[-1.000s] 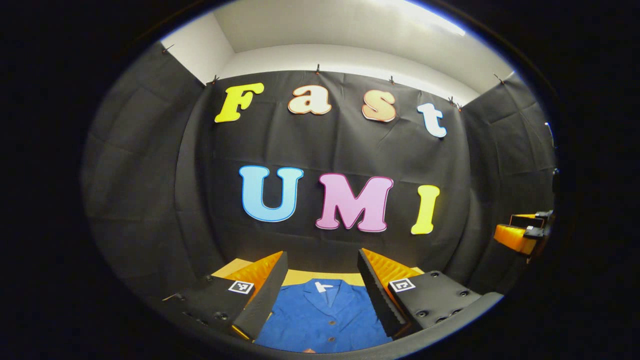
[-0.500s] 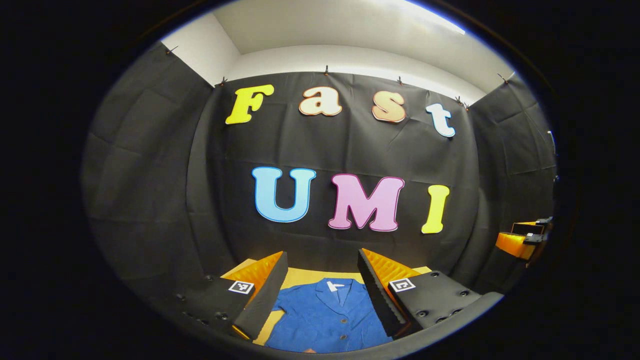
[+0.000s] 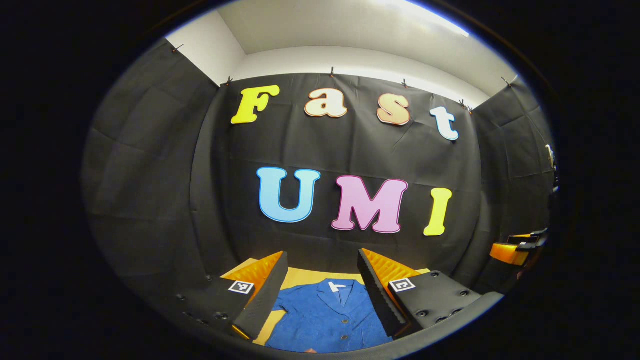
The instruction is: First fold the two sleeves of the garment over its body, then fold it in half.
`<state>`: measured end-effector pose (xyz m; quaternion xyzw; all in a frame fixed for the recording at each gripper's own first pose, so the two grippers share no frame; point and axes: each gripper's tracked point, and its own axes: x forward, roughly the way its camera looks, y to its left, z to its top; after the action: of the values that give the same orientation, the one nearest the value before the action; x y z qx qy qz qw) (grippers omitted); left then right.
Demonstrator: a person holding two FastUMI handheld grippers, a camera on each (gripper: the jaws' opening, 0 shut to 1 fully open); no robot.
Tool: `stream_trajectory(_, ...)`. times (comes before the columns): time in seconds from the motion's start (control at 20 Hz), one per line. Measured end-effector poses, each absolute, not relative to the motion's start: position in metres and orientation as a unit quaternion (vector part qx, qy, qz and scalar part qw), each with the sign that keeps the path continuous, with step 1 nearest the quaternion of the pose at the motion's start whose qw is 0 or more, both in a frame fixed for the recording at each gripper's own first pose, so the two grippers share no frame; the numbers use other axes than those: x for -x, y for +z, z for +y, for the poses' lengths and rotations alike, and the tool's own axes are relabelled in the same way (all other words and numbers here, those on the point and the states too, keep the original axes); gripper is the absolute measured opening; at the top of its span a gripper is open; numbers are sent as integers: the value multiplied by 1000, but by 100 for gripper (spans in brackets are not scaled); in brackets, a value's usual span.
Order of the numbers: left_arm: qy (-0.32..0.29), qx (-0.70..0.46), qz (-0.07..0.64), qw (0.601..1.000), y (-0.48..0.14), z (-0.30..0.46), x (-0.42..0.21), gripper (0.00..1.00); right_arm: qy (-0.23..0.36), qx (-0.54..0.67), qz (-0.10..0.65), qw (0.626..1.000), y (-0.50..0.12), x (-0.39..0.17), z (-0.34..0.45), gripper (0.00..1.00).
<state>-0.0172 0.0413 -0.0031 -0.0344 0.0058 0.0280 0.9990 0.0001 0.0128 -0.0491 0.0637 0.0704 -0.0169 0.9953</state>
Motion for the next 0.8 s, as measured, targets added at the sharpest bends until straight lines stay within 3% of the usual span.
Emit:
stream_trajectory(0.15, 30, 29, 13, 999, -7, 44, 19, 81, -26, -53, 71, 996, -49, 0, 8, 98)
stream_trajectory(0.2, 30, 27, 14, 999, -8, 45, 19, 81, -27, -51, 68, 996, -48, 1, 7, 94)
stream_trajectory(0.55, 13, 18, 14, 1000, -6, 34, 17, 82, -33, -18, 49, 998, -41, -1, 6, 98)
stream_trajectory(0.8, 2, 16, 17, 1000, -11, 28, 15, 81, -48, -16, 74, 996, -53, -5, -6, 96)
